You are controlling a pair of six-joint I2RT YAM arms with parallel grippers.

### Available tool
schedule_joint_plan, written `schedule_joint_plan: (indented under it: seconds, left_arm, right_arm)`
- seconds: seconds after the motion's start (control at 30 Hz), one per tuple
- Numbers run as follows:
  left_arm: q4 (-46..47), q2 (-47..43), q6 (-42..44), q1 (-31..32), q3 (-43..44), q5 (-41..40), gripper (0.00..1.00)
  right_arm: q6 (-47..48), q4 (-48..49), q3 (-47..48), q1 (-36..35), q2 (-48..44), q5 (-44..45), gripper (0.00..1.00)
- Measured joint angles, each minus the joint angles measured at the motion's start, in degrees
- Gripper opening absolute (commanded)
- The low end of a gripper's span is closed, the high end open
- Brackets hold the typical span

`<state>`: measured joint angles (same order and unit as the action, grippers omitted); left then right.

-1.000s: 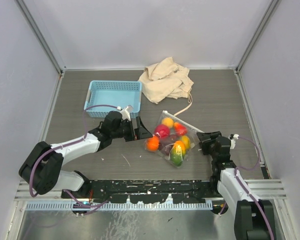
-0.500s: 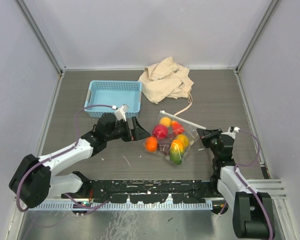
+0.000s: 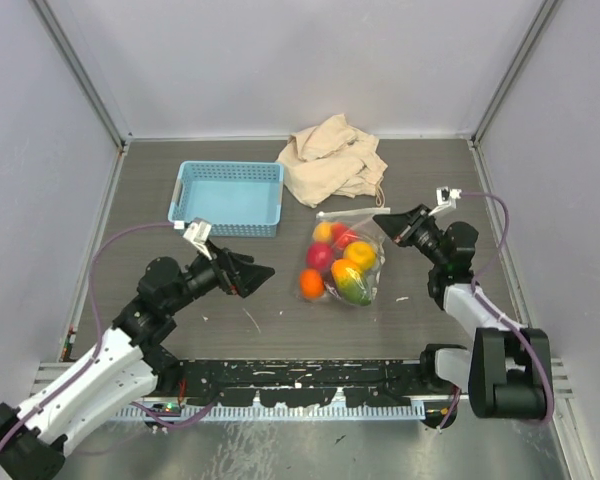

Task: Open the zip-top bag and remove the fake food
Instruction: Pick up the zipper food storage bag at the center of the board.

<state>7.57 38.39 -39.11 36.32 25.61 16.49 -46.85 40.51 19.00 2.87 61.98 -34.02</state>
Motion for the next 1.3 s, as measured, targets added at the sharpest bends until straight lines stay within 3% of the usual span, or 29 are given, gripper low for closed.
schedule_joint_plan:
  seconds: [0.17, 0.37, 0.57, 0.77, 0.97, 1.13, 1.3]
  left_arm:
    - [-1.7, -6.5, 1.7, 0.0, -1.0, -1.9, 0.98]
    - [-3.0, -1.6, 2.1, -0.5, -0.5, -0.6, 0.98]
    - [-4.7, 5.3, 3.2, -6.6, 4.2, 6.2, 0.99]
    - [-5.3, 7.3, 7.4, -13.7, 11.8, 13.4, 0.98]
    - [-5.9, 4.2, 14.0, -15.4, 12.3, 16.7, 0.95]
    - [-3.0, 0.3, 19.4, -15.4, 7.6, 19.7, 0.96]
    - [-0.9, 2.1, 22.5, -15.4, 5.7, 20.0, 0.96]
  right_arm:
    - [-0.1, 7.9, 4.9, -0.3, 7.9, -11.3, 0.01]
    - [1.7, 8.5, 10.7, -4.5, 10.7, -21.3, 0.01]
    - [11.4, -2.2, 25.4, -11.0, 11.0, -28.9, 0.01]
    - [17.3, -8.9, 36.9, -11.8, 13.1, -33.4, 0.01]
    - [19.7, -12.9, 38.5, -11.8, 14.9, -34.7, 0.01]
    - [20.9, -14.7, 37.3, -12.2, 15.1, -35.0, 0.01]
    - [21.5, -15.5, 36.3, -13.2, 15.2, -35.8, 0.01]
